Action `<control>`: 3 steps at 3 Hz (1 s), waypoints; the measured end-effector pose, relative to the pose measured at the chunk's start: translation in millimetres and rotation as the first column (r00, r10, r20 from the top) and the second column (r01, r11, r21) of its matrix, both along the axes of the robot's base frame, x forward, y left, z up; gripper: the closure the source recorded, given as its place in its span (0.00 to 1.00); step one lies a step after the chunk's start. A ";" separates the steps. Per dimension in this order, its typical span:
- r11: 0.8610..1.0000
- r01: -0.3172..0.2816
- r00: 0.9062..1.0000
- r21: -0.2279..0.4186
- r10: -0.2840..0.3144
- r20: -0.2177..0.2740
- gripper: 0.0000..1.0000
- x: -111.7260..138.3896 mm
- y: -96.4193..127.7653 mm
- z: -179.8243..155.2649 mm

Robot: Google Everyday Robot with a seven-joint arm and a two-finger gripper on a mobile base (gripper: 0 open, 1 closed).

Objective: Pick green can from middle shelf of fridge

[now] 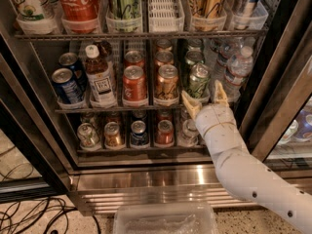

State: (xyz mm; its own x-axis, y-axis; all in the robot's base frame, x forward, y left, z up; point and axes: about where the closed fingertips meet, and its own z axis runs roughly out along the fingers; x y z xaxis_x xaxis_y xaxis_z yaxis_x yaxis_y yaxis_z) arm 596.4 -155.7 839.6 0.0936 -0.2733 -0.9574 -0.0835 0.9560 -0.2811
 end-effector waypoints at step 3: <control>0.999 0.009 0.999 0.047 -0.007 -0.038 0.41 18.1 -3.7 -3.4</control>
Offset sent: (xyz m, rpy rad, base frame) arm 0.0186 -0.0051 -0.0041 0.0420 0.0347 -0.0120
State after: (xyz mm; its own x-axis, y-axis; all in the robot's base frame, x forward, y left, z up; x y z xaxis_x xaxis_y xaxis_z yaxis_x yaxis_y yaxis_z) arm 614.5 -159.4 836.2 0.0554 -0.2283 -0.9720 -0.0855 0.9688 -0.2325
